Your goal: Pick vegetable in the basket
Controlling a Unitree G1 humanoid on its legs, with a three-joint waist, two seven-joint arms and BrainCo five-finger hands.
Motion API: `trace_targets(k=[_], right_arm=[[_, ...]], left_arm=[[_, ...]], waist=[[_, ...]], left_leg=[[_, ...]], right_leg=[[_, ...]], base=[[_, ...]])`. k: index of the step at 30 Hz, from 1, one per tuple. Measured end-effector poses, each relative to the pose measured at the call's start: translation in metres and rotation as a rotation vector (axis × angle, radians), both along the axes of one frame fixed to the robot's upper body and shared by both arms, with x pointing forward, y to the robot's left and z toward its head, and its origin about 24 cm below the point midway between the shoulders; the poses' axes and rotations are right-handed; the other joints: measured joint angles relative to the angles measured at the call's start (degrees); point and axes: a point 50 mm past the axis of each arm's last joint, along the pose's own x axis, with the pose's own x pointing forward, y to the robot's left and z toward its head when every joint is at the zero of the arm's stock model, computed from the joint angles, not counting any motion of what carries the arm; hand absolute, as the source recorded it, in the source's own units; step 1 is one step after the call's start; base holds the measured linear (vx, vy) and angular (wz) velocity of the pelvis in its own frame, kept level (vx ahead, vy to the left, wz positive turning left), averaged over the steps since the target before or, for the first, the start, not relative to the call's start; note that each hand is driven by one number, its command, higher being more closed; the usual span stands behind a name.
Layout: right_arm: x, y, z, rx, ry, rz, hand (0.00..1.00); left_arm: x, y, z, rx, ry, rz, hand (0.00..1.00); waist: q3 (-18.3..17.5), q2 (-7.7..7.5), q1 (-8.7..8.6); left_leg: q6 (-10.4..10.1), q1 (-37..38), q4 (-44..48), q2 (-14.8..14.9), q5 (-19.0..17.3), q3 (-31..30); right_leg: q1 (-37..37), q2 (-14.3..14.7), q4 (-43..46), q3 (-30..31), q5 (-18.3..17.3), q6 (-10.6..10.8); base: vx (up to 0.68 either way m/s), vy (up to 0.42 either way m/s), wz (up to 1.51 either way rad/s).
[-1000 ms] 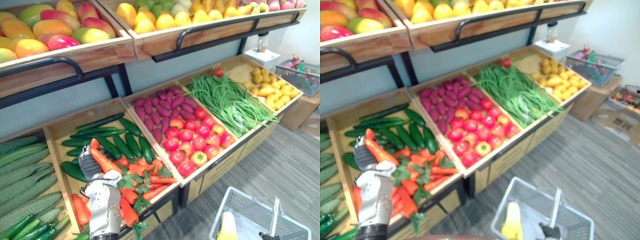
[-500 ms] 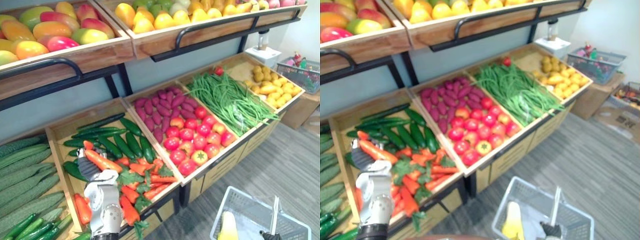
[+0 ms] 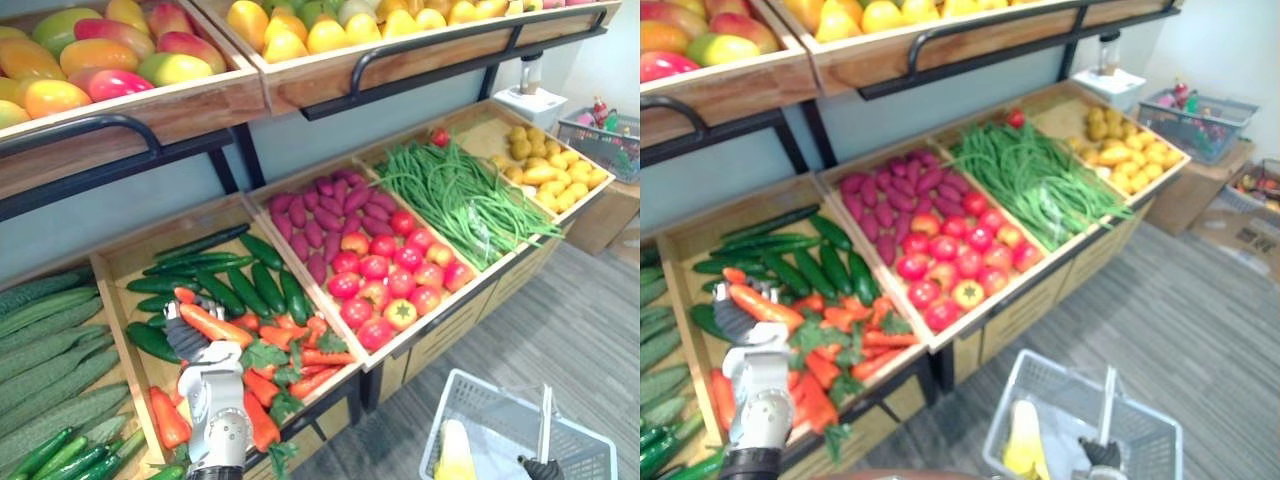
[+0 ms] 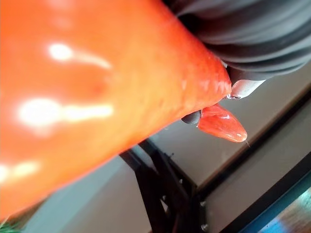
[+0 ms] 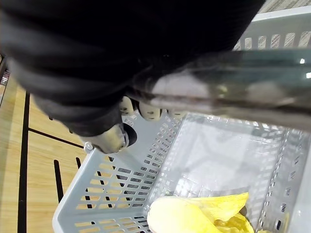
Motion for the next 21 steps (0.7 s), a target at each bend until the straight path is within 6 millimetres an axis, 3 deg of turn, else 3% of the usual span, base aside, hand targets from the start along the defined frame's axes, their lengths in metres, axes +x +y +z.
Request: trace_targets(k=[7, 11, 16, 21], right_arm=[[0.003, -0.004, 0.003, -0.014, -0.008, 0.009, 1.00], [0.011, -0.010, 0.009, -0.041, -0.049, 0.020, 1.00], [0.015, -0.015, 0.018, -0.075, -0.085, 0.059, 1.00], [0.031, -0.018, 0.033, -0.106, -0.175, 0.111, 1.00]], left_arm=[[0.008, -0.028, 0.029, 0.084, -0.128, -0.167, 1.00], [0.010, -0.068, 0.051, 0.113, -0.248, -0.347, 1.00], [0.013, -0.117, 0.063, 0.180, -0.314, -0.579, 1.00], [0.008, -0.163, 0.071, 0.247, -0.373, -0.779, 1.00]], waist=[[0.0, 0.11, -0.63], [0.2, 0.42, -1.28], [0.2, 0.42, -1.93], [0.7, 0.78, -2.84]], left_leg=[[0.0, -0.3, 0.0, 0.0, 0.0, 0.2], [0.0, -0.7, 0.0, 0.0, 0.0, 1.2], [0.0, -0.4, 0.0, 0.0, 0.0, 2.6], [0.1, 0.3, 0.0, 0.0, -0.2, 5.4]], right_leg=[[-0.5, 0.0, 0.2, 0.7, 0.0, 0.0], [-1.9, 0.0, 1.2, 2.5, 0.0, 0.0], [-2.7, 0.1, 1.8, 4.3, 0.1, 0.0], [-4.1, 0.3, 3.2, 7.4, 0.1, 0.0]], base=[[0.00, 0.000, -0.01], [-0.01, -0.023, -0.15], [-0.04, -0.037, -0.17], [-0.06, -0.028, -0.27]])
